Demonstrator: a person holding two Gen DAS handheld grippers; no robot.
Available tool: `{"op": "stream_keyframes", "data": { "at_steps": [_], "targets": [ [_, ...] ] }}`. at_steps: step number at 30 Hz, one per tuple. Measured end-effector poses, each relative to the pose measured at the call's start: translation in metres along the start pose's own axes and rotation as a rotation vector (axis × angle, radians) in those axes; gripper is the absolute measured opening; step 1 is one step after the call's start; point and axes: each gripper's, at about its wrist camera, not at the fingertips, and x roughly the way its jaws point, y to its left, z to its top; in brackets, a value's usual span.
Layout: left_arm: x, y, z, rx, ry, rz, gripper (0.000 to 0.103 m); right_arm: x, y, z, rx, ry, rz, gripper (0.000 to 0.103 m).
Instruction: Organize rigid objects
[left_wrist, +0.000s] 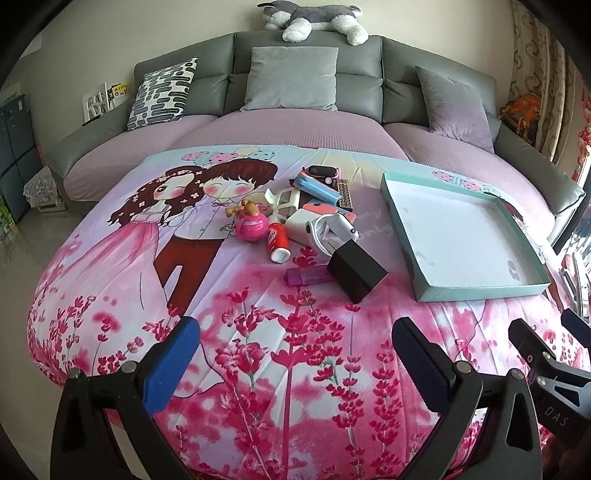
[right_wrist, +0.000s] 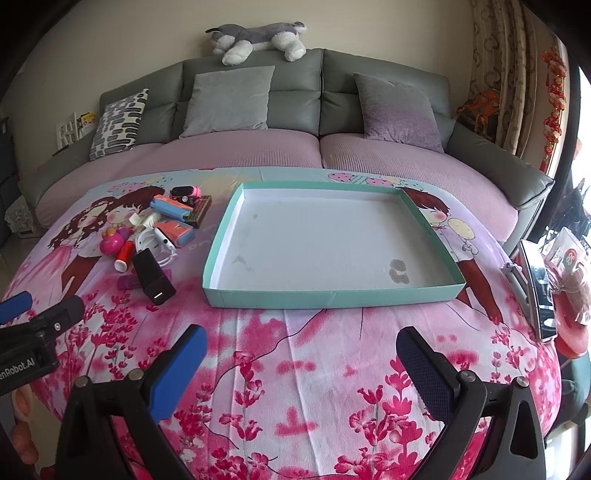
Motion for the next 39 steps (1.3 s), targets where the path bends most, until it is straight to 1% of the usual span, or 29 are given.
{"op": "stream_keyframes", "data": {
  "at_steps": [23,39],
  "targets": [
    [0.0093,-0.0025,0.0028,0.008,0.023,-0.003,0.103,0.0055,-0.0030,0.0034,0.016,0.007,0.001,0.103],
    [0.0041,-0.0009,0.0059,0.007,0.011,0.000,0.103,0.0015,-0.0014,0.0045,0.007,-0.006,-0.002,0.103]
  ]
}}
